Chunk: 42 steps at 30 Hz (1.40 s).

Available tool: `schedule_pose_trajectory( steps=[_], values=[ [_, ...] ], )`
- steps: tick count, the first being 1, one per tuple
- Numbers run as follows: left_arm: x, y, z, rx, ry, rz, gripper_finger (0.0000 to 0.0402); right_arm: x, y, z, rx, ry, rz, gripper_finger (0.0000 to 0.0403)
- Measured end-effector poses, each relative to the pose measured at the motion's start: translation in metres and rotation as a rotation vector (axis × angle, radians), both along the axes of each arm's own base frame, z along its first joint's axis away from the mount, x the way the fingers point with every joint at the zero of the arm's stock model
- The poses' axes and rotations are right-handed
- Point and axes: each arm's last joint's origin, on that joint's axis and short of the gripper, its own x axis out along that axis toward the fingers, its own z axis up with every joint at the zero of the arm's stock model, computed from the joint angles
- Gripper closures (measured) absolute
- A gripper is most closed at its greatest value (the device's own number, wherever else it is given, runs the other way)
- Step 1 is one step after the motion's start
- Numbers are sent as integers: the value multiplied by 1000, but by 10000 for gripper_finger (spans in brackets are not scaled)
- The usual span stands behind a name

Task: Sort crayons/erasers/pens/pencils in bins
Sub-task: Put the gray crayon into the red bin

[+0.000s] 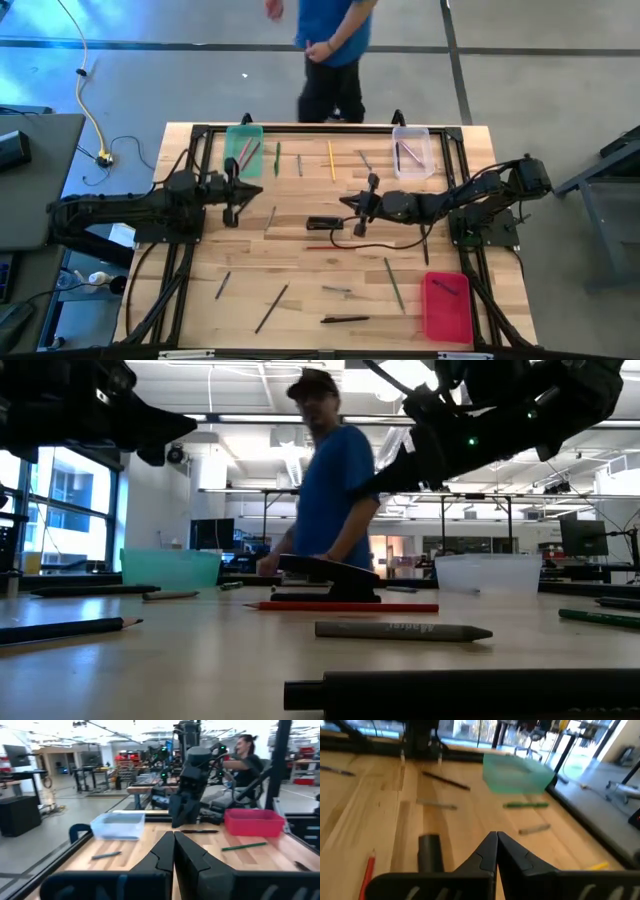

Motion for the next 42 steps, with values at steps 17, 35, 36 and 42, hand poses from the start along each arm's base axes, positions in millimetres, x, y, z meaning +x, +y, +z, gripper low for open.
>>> schedule_pose_trajectory(
  steps=[17,35,36,42],
  values=[
    [3,-9,0,7,0,-61,401,7,95,42,270,407,89,373],
    [3,-9,0,-1,1,-61,401,66,171,23,265,676,109,227],
    [3,-9,0,-2,1,-61,401,70,173,20,276,693,115,223],
    [3,-9,0,-10,1,-62,401,84,185,-1,369,782,137,214]
  ],
)
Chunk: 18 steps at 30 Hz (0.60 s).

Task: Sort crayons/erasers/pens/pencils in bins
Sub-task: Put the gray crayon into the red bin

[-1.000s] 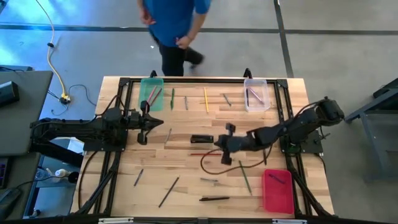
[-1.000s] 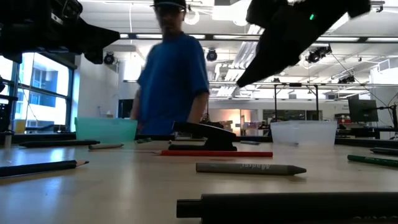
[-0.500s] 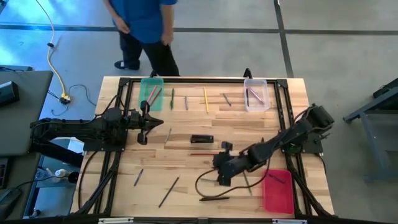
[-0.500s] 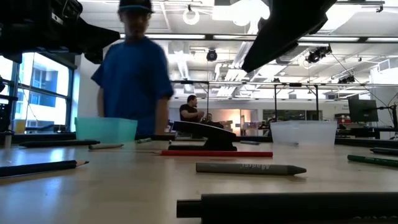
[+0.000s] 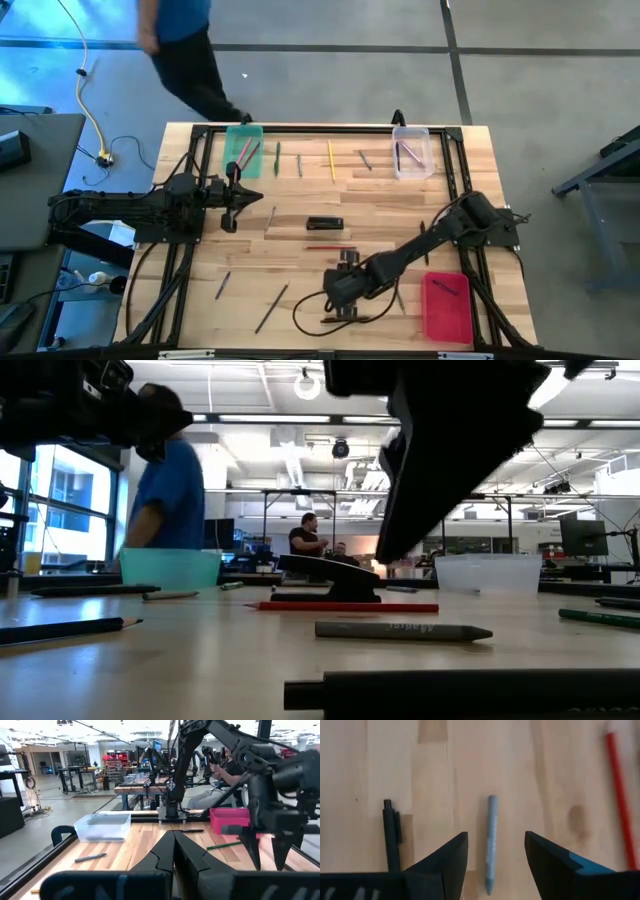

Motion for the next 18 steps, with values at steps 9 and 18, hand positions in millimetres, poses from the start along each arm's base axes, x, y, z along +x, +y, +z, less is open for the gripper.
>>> schedule_pose_trajectory(
  steps=[9,18],
  values=[
    [0,0,-1,-13,4,-1,401,-4,-2,-17,-3,75,-36,240],
    [0,0,-1,-20,4,-2,401,-9,-4,-26,-15,98,-36,269]
  ],
)
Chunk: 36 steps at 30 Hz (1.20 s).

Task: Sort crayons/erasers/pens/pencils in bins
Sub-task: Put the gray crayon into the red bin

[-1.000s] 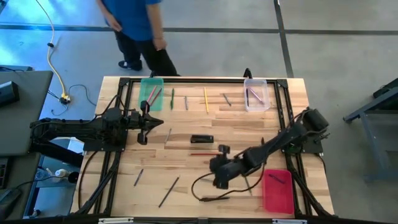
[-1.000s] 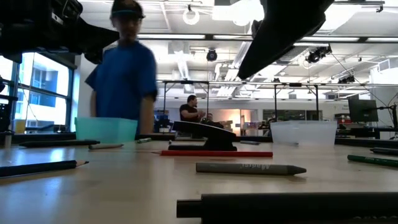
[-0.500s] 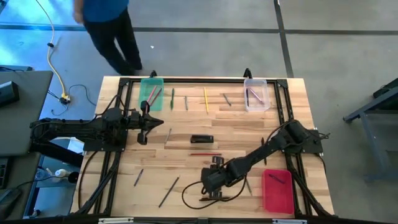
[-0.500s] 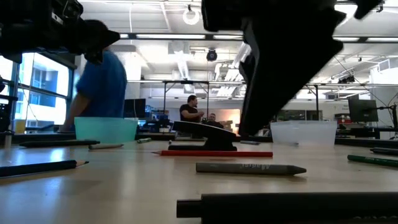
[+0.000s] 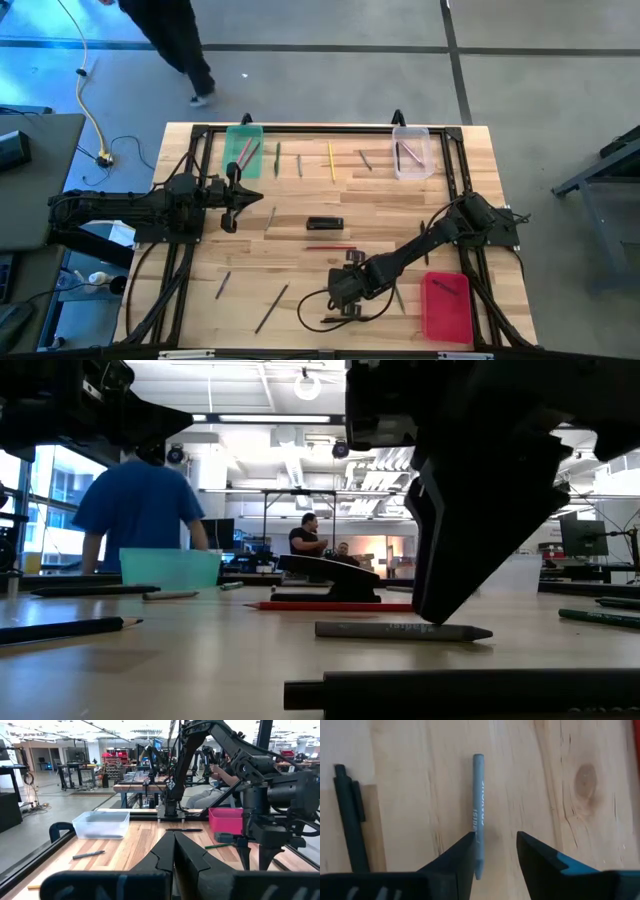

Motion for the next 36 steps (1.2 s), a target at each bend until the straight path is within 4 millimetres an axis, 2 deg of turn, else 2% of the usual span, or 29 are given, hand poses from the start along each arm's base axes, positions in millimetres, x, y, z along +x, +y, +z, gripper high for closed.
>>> schedule_pose_trajectory(
  steps=[7,17,21,30,36],
  values=[
    [0,0,0,0,0,0,401,0,0,-1,20,7,6,270],
    [0,0,0,0,0,0,401,2,2,-16,23,45,10,272],
    [0,0,0,-4,-1,-1,401,1,1,-17,16,59,10,297],
    [0,0,0,-18,-3,-2,401,-4,-2,-19,13,130,17,390],
    [0,0,0,-18,-3,-1,401,-6,-2,-12,38,162,25,393]
  ],
)
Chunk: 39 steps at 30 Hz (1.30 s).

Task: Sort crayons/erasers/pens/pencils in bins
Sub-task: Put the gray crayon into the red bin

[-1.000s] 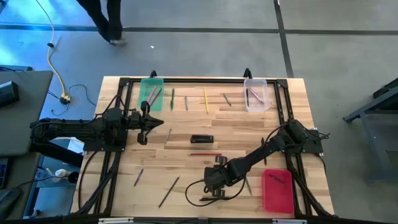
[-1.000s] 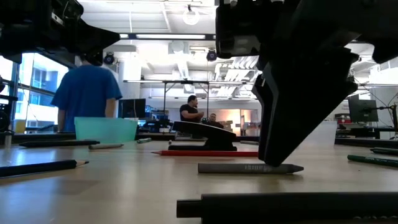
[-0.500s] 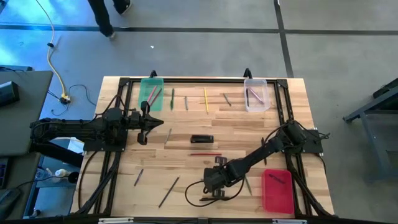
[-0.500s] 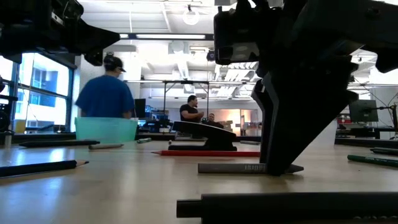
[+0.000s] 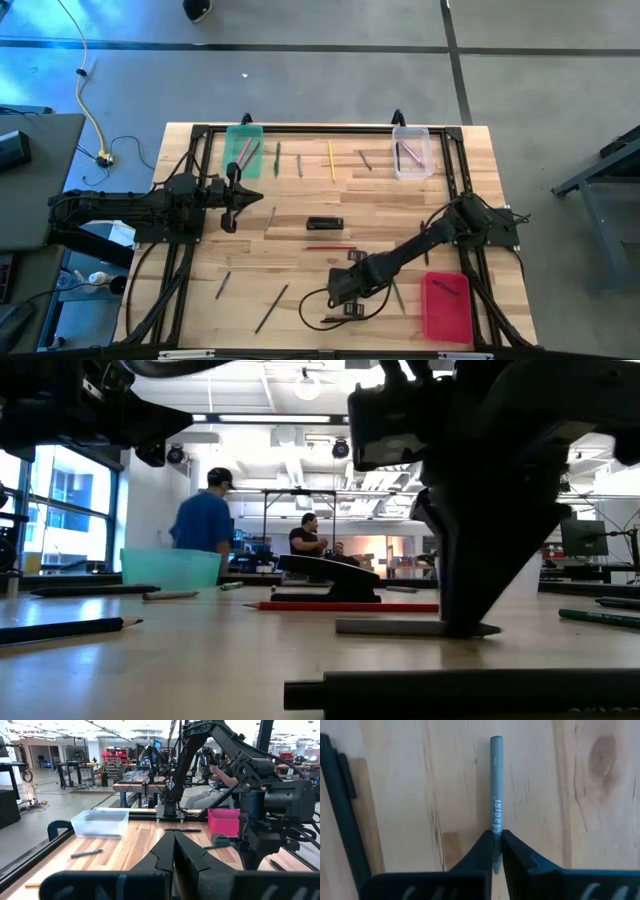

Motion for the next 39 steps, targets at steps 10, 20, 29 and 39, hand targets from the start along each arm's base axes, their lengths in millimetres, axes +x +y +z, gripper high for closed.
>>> schedule_pose_trajectory(
  steps=[10,20,29,39],
  values=[
    [0,0,-1,-10,7,-1,401,-20,4,48,12,117,-55,388],
    [0,0,-1,-10,7,-1,401,-68,27,102,-20,269,-243,387],
    [0,0,-1,-28,5,-2,401,-134,54,123,-11,424,-479,387],
    [0,-1,-3,-62,20,-11,401,-193,59,92,-74,503,-689,387]
  ],
)
